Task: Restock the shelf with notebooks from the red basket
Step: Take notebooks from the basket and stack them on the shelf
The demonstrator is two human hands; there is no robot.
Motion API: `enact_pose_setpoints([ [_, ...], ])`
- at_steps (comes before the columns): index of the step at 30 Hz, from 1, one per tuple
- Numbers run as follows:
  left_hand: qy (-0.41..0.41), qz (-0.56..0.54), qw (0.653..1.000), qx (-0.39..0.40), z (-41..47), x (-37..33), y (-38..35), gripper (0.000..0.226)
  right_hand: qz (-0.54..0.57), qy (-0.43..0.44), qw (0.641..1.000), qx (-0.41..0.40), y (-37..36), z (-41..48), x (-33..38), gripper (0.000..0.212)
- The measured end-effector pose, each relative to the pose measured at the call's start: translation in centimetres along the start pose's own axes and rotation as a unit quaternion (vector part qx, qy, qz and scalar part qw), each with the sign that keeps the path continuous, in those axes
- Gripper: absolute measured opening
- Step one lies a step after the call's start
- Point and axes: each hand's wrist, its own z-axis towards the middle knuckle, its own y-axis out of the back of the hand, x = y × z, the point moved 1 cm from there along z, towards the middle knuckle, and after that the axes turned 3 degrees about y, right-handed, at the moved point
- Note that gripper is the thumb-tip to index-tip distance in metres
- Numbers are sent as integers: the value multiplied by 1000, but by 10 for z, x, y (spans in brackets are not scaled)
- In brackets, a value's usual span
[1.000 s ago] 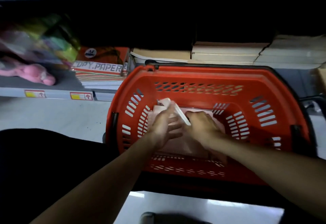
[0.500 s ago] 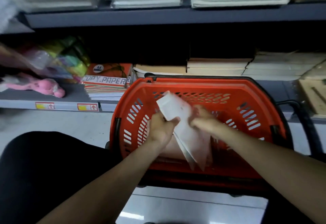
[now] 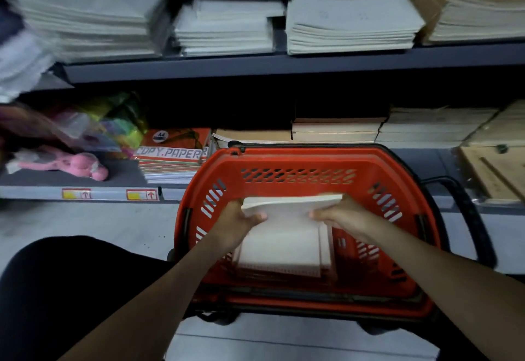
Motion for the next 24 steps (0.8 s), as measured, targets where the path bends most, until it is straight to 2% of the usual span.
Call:
enact_pose_setpoints([
  [1, 13, -5, 1000, 4, 0, 7, -2, 23, -16, -7, 1000, 4, -4, 0, -7, 99],
  [2, 26, -10, 1000, 5, 0, 14, -4, 24, -27, -2, 1000, 13, -7, -1, -13, 91],
  [4, 36, -8, 999, 10, 3, 22, -9, 29, -34, 11, 999, 27, -9, -6, -14, 55],
  [5, 37, 0, 999, 17, 5, 26, -11, 29, -32, 16, 999, 25, -7, -7, -14, 42],
  [6, 41, 7, 999, 29, 6, 26, -14, 25, -30, 26, 999, 19, -5, -4, -19, 37],
  [9, 36, 13, 999, 38, 10, 27, -17, 19, -51, 62, 996, -42, -1, 4, -22, 51],
  [11, 43, -38, 998, 11, 13, 17, -12, 24, -73, 89, 991, -70, 4, -3, 3, 31],
  [12, 48, -69, 996, 5, 15, 8, -8, 38, -105, 120, 985, -72, 7, -10, 23, 20],
  [13, 45, -93, 995, 4, 16, -5, -4, 48, -141, 160, 975, -69, 10, -16, 46, 15],
  [15, 22, -125, 992, -9, 16, -31, 0, 52, -168, 229, 956, -72, 18, -32, 90, 10],
  [18, -37, -170, 983, -62, 12, -71, -2, 42, -140, 293, 939, -116, 30, -48, 141, 14],
  [21, -77, -203, 971, -96, 6, -98, -4, 33, -77, 330, 929, -152, 43, -63, 178, 4],
  [24, -91, -169, 975, -112, 1, -112, -2, 26, -14, 351, 918, -184, 56, -75, 206, 11],
])
